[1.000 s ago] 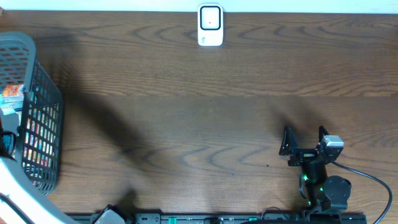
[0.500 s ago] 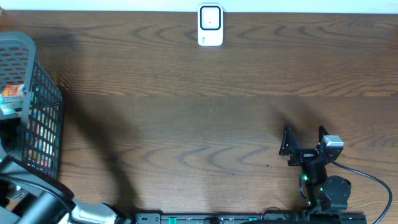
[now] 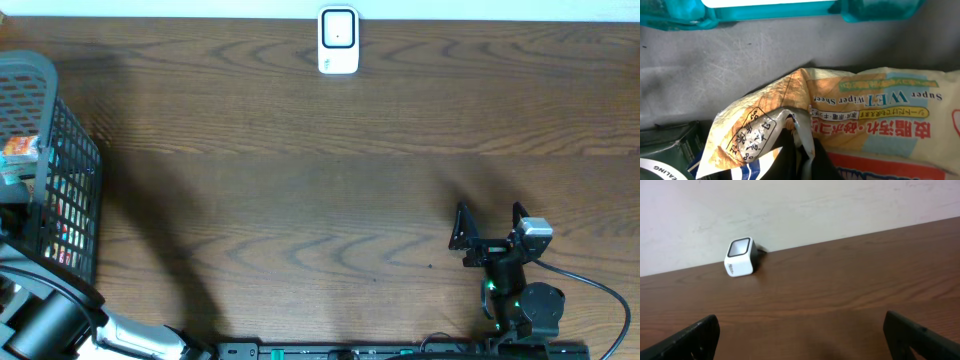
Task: Scan the item barcode
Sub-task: 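Lower the left gripper into the basket and grasp the snack bag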
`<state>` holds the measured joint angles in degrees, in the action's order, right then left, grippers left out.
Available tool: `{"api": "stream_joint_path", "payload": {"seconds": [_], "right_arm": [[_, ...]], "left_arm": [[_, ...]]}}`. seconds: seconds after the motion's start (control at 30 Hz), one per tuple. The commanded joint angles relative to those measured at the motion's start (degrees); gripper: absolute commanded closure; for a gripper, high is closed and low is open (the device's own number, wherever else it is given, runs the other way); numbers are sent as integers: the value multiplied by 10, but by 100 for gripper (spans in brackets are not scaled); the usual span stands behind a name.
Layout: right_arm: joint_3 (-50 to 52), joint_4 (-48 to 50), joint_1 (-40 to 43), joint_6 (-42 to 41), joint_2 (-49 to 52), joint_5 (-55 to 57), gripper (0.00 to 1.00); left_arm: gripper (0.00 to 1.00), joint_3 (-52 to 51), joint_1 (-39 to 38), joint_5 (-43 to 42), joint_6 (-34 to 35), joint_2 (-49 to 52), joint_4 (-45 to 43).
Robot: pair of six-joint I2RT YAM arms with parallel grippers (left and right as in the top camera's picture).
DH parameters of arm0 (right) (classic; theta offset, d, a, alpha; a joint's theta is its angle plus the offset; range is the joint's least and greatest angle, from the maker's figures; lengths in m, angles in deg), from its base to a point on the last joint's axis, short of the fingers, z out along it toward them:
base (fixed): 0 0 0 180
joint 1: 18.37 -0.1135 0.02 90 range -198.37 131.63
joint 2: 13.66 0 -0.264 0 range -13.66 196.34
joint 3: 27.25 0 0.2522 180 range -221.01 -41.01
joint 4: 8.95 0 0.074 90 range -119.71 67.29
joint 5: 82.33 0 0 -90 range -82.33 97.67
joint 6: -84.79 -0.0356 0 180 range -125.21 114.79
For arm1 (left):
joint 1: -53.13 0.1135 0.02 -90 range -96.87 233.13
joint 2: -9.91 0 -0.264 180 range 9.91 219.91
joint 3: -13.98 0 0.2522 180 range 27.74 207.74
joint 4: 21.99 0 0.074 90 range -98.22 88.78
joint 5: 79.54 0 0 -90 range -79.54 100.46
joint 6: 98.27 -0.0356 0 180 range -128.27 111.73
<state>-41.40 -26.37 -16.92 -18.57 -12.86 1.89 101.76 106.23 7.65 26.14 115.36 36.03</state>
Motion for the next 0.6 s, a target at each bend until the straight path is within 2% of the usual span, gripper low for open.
{"api": "stream_joint_path", "payload": {"seconds": [0.0, 0.33, 0.37, 0.43, 0.47, 0.53, 0.57], "right_arm": [[1, -2, -4, 2, -2, -4, 1], [1, -2, -4, 2, -2, -4, 1], [1, -2, -4, 2, -2, -4, 1], [1, -2, -4, 2, -2, -4, 1], [1, -2, -4, 2, -2, -4, 1], [1, -2, -4, 2, -2, -4, 1], [1, -2, -4, 2, -2, -4, 1]], "left_arm": [[93, 3, 0, 4, -29, -33, 10], [93, 21, 0, 5, -29, -256, -23], [84, 21, 0, 5, -34, -256, -23], [42, 21, 0, 5, -74, -247, -23], [29, 21, -1, 5, -109, -237, -24], [14, 21, -1, 5, -191, -210, -31], [12, 21, -1, 5, -234, -194, -34]]}}
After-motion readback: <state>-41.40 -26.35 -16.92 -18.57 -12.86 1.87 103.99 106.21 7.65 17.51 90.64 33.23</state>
